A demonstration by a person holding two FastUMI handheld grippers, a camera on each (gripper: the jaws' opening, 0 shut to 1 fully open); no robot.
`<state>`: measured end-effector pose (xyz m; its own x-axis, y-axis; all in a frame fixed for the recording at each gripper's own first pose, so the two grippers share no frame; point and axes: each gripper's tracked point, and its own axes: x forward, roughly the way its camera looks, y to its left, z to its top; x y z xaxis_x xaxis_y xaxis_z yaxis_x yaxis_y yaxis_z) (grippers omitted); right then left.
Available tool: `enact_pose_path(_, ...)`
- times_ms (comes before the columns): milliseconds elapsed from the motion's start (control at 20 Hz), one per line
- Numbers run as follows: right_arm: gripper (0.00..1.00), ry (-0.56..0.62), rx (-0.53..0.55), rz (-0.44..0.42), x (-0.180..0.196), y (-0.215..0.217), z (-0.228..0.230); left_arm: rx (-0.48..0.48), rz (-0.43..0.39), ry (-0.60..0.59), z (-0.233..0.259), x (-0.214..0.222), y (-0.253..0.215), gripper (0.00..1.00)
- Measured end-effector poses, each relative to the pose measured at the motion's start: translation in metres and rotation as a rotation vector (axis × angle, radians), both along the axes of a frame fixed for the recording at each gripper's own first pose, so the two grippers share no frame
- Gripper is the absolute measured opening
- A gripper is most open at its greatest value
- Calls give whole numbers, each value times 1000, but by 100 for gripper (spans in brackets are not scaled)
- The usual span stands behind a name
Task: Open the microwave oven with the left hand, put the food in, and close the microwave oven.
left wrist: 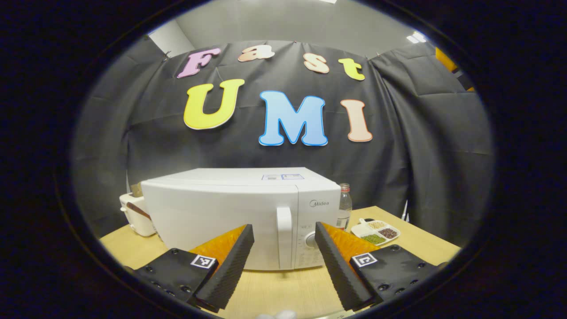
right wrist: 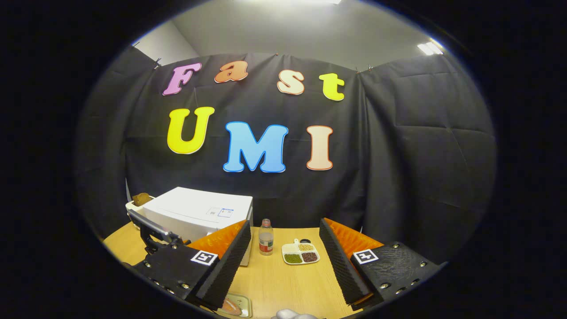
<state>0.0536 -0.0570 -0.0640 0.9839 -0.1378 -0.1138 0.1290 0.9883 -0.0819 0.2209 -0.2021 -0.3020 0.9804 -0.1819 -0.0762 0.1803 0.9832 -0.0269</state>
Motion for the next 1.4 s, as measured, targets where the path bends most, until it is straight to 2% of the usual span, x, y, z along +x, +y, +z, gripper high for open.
enact_pose_path(250,95,60,-3,-11,15,-8,-36,-3,33,2,-32,49,-3,96)
enact_pose_path(450,95,80,2,6,20,-2,-51,4,31,8,-43,59,-2,96)
enact_pose_path(500,95,80,-7,3,21,-3,-53,2,16,17,-45,59,-6,89)
enact_pose_path(700,95,80,4,9,26,-2,-58,40,36,-1,-46,59,-4,42)
enact_pose_path(750,95,87,2,11,27,-2,-59,39,35,-11,-48,64,-8,36)
enact_pose_path(1000,95,102,-4,18,24,0,-66,21,27,6,-49,63,-5,28)
enact_pose_path(1350,95,104,-15,48,12,9,-65,15,0,53,-49,59,-4,21)
enact_pose_path(1400,95,104,-13,52,11,8,-65,6,10,94,-56,48,-1,21)
